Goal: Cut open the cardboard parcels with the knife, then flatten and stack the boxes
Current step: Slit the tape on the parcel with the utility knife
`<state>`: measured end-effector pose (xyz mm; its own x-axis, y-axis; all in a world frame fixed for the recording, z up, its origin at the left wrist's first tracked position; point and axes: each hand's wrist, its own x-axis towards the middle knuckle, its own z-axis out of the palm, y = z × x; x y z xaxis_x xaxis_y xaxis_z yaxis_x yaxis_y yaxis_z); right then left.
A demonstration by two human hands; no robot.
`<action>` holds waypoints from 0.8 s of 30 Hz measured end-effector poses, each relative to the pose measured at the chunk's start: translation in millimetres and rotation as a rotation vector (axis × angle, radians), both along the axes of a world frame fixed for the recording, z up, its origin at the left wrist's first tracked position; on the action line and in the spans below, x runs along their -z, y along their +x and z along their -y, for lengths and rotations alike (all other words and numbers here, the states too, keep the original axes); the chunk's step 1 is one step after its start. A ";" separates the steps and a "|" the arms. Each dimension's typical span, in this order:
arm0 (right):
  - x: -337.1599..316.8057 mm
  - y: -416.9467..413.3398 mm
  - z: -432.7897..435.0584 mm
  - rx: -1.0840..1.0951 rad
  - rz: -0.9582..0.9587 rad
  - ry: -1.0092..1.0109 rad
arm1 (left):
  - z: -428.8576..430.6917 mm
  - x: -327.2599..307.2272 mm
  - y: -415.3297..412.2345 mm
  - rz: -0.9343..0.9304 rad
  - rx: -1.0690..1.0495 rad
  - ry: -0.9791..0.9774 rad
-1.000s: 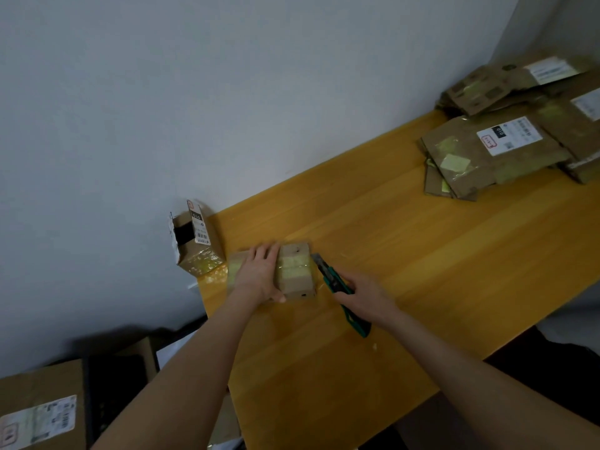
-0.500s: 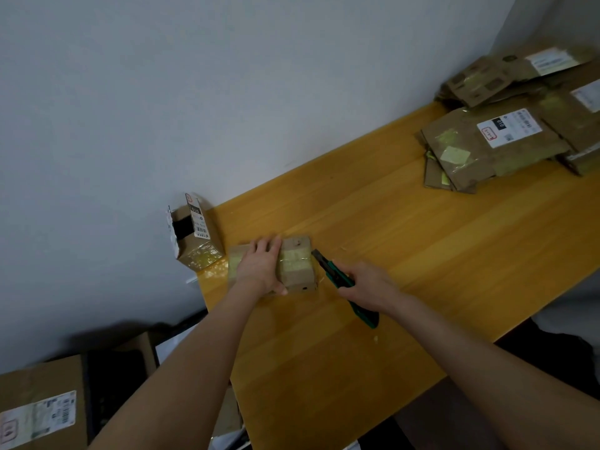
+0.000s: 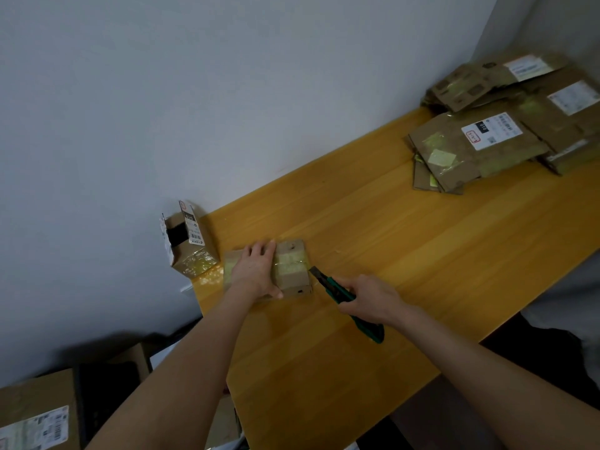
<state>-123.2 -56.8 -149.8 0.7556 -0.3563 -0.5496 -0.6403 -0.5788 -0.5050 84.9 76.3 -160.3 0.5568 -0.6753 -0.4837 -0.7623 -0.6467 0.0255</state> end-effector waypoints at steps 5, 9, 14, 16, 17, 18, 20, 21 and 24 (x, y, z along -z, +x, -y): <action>3.0 -1.2 -2.2 0.403 0.144 0.191 | 0.6 -7.0 -1.3 0.057 0.036 0.009; 0.7 25.4 -14.2 0.697 0.222 0.379 | 10.6 -12.0 -15.4 -0.030 -0.298 -0.165; -5.6 60.5 -19.6 0.909 0.250 0.613 | 16.9 -9.1 -28.0 -0.105 -0.565 -0.231; -2.6 70.9 -19.1 0.921 0.257 0.648 | 14.4 -6.3 -28.5 -0.130 -0.570 -0.250; -0.6 74.9 -18.8 0.909 0.253 0.644 | 12.7 -2.9 -27.0 -0.171 -0.584 -0.266; 1.6 78.6 -18.4 0.896 0.248 0.638 | 10.0 -0.9 -25.2 -0.224 -0.598 -0.283; 4.7 84.8 -16.4 0.883 0.251 0.620 | 2.5 3.5 -21.1 -0.342 -0.647 -0.345; 5.6 87.7 -15.5 0.879 0.259 0.610 | -1.9 5.1 -19.0 -0.396 -0.696 -0.403; 6.7 93.9 -14.1 0.804 0.251 0.509 | -11.7 6.8 -18.0 -0.580 -0.914 -0.550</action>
<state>-29.2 -42.6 -156.5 0.5072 -0.5811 -0.6364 -0.5879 0.3067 -0.7486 66.8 88.0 -167.2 0.7314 -0.3398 -0.5913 0.1853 -0.7353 0.6519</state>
